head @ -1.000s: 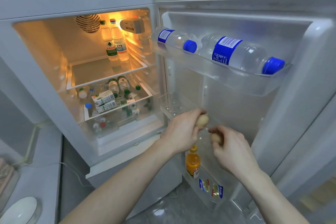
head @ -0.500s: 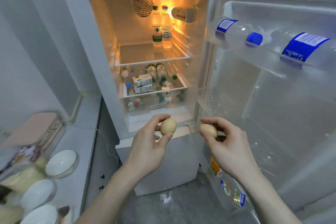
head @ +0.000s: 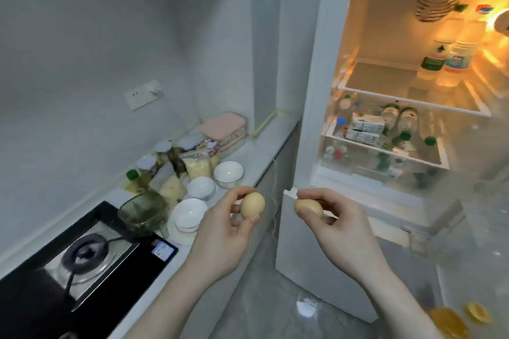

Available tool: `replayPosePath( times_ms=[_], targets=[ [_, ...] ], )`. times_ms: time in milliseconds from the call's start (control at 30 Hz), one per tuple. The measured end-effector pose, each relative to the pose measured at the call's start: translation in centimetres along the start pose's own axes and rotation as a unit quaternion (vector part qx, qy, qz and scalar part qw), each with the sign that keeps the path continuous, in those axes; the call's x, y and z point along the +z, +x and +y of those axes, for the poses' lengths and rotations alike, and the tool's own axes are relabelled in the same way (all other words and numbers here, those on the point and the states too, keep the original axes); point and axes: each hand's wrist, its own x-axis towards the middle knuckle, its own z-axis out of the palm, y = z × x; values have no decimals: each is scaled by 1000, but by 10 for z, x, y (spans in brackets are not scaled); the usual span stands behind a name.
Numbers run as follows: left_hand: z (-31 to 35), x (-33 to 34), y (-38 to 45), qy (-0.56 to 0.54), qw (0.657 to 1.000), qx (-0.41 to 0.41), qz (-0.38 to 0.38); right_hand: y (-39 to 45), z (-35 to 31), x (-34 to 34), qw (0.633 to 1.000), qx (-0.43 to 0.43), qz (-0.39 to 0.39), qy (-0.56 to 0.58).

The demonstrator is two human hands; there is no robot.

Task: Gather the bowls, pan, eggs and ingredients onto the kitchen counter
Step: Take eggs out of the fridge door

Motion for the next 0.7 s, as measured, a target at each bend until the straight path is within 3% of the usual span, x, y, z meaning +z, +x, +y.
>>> replayPosePath(
  times_ms=[167,400,700],
  targets=[
    [-15,-26,-77,43,990,-90,95,-18,-6,34,991,-28,-130,27],
    [-14,-67,-173,70,964,-148,210,-53,-26,77,966,-44,-249,59],
    [-7,-128,-313,106,900,-222,360,-147,-86,153,897,-127,-415,79]
  ],
)
